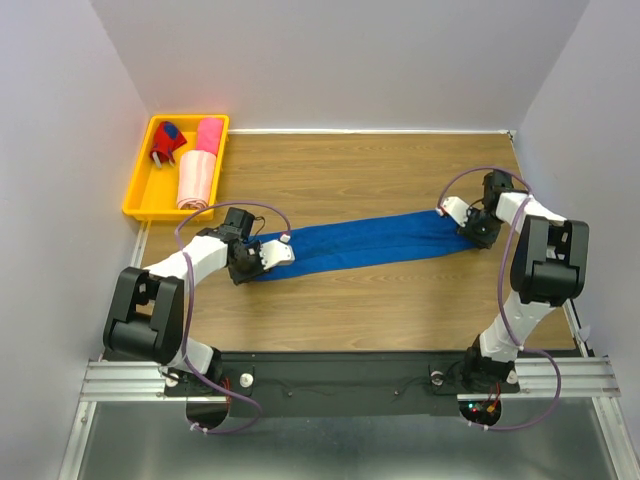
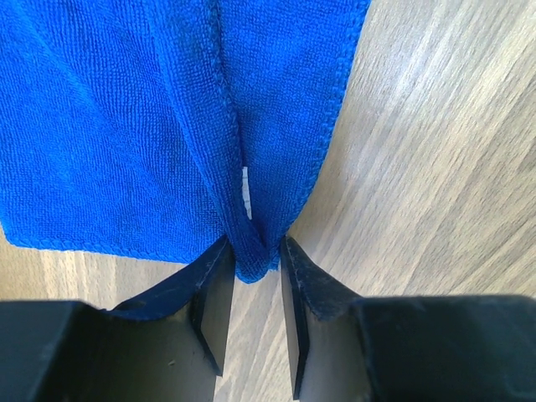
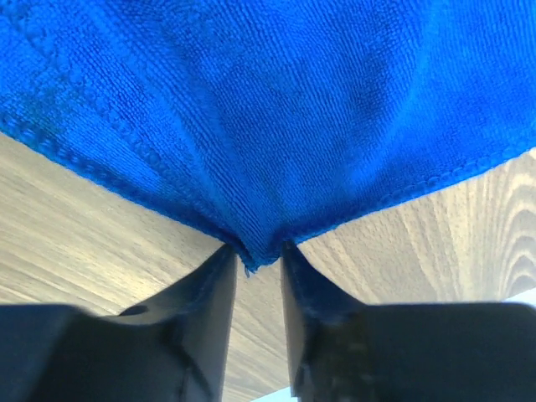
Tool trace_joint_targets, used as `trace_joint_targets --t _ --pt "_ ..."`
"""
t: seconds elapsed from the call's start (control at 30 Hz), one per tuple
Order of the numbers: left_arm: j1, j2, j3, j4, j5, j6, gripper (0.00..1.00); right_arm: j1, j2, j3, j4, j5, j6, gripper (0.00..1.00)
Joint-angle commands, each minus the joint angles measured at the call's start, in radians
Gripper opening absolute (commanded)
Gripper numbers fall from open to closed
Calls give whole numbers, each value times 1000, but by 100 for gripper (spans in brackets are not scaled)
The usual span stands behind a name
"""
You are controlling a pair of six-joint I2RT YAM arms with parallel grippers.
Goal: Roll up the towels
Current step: Fold the towel
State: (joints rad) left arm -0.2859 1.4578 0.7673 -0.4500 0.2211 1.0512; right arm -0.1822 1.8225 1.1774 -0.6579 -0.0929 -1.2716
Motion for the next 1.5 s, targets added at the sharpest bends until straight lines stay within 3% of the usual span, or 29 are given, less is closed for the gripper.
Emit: trace_joint_targets --t 0.0,0.07,0.17,0.37,0.63,0.97,1.17,1.3,1.47 --pt "-1 38 -8 53 55 -19 34 -5 69 -41 26 -8 -48 21" --pt "-1 45 -8 65 60 -34 25 -3 73 -42 26 -5 -43 13" --pt "1 52 -10 82 64 -56 0 -7 69 -30 23 13 -23 1" --pt "39 16 -11 76 35 -28 0 -42 66 25 17 28 0 1" --pt "139 -92 102 -7 53 13 0 -118 54 157 -70 -40 52 1" --pt "180 -120 266 51 41 -72 0 -154 64 497 -203 -186 184 1" --pt "182 -87 472 90 83 -214 0 -154 124 789 -259 -291 348 1" --pt "178 -44 512 54 46 -188 0 -155 179 821 -279 -259 347 1" --pt "174 56 507 123 14 -221 0 -149 269 863 -270 -271 390 1"
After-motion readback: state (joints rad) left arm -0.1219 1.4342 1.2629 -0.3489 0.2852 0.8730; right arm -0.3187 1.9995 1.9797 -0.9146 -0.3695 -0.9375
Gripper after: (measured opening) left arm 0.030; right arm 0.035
